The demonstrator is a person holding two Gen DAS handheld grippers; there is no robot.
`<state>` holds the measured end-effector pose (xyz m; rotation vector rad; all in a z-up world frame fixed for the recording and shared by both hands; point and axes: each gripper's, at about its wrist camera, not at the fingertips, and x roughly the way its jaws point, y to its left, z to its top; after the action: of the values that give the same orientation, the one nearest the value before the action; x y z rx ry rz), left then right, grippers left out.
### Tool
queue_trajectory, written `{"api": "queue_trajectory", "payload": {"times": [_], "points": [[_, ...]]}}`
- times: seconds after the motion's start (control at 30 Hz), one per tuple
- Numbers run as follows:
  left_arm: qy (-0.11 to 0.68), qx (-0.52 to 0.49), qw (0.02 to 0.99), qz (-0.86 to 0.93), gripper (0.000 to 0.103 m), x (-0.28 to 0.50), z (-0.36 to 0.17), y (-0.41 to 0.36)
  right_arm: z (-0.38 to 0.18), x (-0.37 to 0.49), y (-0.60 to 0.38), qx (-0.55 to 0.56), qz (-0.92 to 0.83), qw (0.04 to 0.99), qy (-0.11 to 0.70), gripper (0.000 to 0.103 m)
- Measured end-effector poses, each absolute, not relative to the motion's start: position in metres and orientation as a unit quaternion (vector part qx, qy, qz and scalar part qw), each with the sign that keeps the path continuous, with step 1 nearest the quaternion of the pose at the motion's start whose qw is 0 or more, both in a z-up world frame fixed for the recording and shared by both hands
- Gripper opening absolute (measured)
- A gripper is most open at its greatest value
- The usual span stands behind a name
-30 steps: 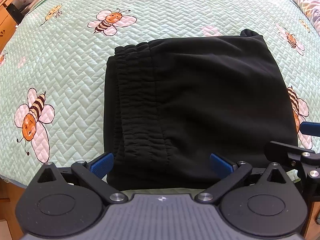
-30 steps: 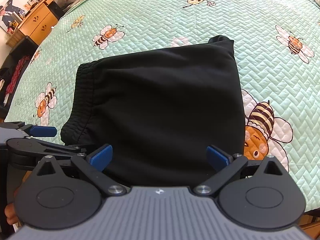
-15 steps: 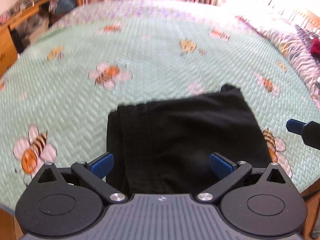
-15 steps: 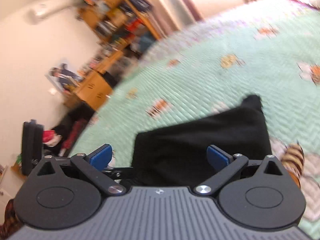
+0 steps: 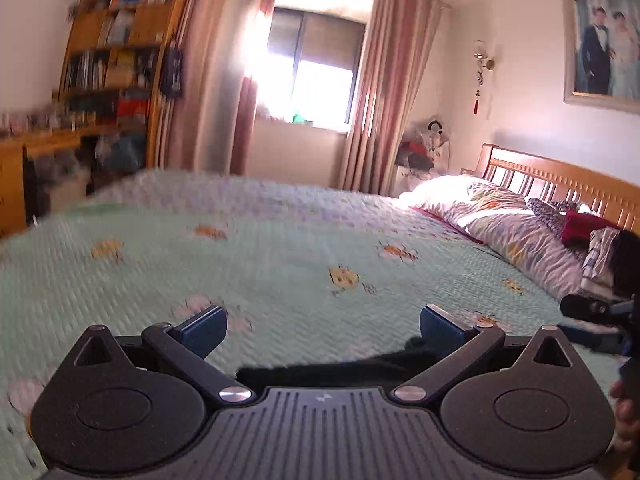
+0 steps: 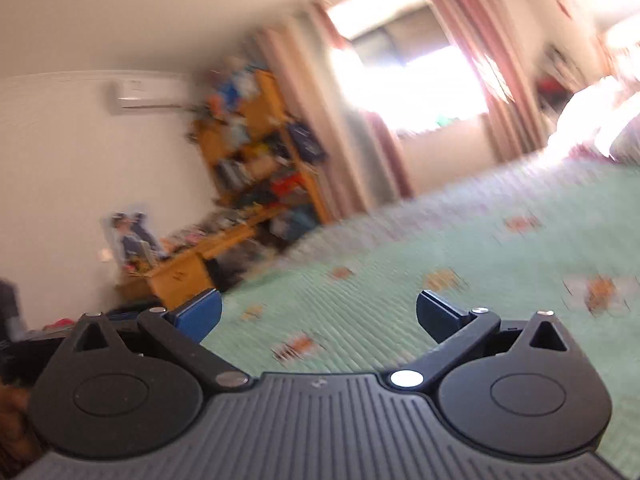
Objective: Fold clothes
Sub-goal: 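Grasp the folded sweatpants with the left gripper while the right gripper grasps it too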
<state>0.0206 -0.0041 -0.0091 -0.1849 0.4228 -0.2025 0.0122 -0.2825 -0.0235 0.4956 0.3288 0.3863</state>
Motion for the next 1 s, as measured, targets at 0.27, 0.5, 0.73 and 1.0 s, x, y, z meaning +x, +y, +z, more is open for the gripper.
{"api": "queue_trajectory", "payload": {"times": [0.27, 0.5, 0.73, 1.0], "points": [[0.392, -0.223, 0.891, -0.053, 0.102, 0.079, -0.083, 0.095, -0.109, 0.061, -0.343, 0.413, 0.188, 0.835, 0.312, 0.103], [0.466, -0.281, 0.833, -0.094, 0.102, 0.105, -0.147, 0.124, -0.165, 0.077, -0.361, 0.420, 0.188, 0.808, 0.369, 0.103], [0.491, -0.316, 0.793, -0.171, 0.102, 0.127, -0.179, 0.113, -0.190, 0.086, -0.373, 0.449, 0.231, 0.766, 0.398, 0.103], [0.507, -0.355, 0.733, -0.281, 0.102, 0.161, -0.207, 0.094, -0.193, 0.099, -0.373, 0.454, 0.286, 0.734, 0.416, 0.103]]}}
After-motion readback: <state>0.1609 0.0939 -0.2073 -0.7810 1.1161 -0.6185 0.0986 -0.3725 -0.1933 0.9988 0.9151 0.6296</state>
